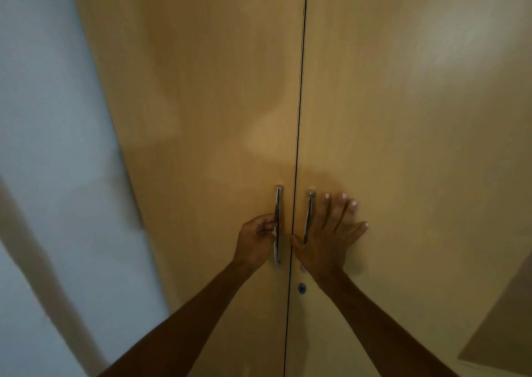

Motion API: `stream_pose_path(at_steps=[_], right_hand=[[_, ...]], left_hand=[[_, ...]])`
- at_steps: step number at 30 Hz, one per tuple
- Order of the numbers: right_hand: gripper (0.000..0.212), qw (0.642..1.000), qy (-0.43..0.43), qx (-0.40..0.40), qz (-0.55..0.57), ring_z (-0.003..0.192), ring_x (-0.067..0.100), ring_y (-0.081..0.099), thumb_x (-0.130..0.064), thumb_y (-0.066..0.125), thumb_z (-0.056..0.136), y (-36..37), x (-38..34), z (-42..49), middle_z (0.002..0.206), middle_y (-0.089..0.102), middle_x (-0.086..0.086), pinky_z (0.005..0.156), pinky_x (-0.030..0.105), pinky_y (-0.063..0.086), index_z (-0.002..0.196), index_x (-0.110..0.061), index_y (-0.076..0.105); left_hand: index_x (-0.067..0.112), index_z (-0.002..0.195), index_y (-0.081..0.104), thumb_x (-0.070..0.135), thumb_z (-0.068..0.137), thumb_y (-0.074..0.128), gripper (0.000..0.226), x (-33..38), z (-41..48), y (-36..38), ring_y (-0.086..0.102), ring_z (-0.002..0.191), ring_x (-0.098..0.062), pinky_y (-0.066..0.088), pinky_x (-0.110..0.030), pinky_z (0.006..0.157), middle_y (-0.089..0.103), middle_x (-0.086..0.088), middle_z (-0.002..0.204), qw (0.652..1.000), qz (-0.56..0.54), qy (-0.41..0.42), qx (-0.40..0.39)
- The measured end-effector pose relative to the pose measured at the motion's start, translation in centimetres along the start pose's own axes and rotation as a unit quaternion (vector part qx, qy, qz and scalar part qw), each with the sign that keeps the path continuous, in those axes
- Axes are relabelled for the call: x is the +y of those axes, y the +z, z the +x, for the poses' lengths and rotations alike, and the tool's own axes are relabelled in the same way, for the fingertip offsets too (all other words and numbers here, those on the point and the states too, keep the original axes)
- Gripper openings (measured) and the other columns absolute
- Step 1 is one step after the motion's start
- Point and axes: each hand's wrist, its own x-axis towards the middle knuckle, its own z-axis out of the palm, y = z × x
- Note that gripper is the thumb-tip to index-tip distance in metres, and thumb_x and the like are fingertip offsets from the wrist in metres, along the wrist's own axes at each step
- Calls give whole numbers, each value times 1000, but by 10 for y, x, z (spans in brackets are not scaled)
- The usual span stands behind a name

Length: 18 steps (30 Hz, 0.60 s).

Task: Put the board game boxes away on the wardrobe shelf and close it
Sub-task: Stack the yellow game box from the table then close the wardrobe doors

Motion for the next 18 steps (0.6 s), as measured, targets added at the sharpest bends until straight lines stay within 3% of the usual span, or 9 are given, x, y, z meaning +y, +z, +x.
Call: stream_pose_path(at_steps=[6,10,14,18], right_hand=[[120,1000,-23,-1,3,145,48,-2,-74,59,69,5,6,0,158,-1,26,104,78,8,153,-7,6],[121,997,-71,8,6,146,46,-3,-80,54,67,5,17,-9,159,0,25,107,75,5,153,-6,9],[125,991,-117,-32,58,148,40,-2,-84,54,63,9,27,-36,160,0,21,112,69,7,153,-10,8],[124,970,-181,-105,122,148,35,-7,-83,53,64,3,24,-69,161,-6,16,113,66,9,154,-17,0]], left_hand=[[20,111,69,-10,87,57,40,-2,2,-1,68,99,-16,56,-26,84,73,-2,101,1000,8,5,5],[20,111,70,-1,89,61,32,-4,-18,-10,67,98,-8,54,-23,88,72,6,102,993,103,22,62],[21,121,65,14,88,66,34,-19,-68,-34,56,113,-2,45,-23,100,65,11,122,961,238,15,142],[23,128,60,38,83,66,47,-22,-126,-59,52,123,-13,42,-34,105,60,5,132,914,376,31,149]])
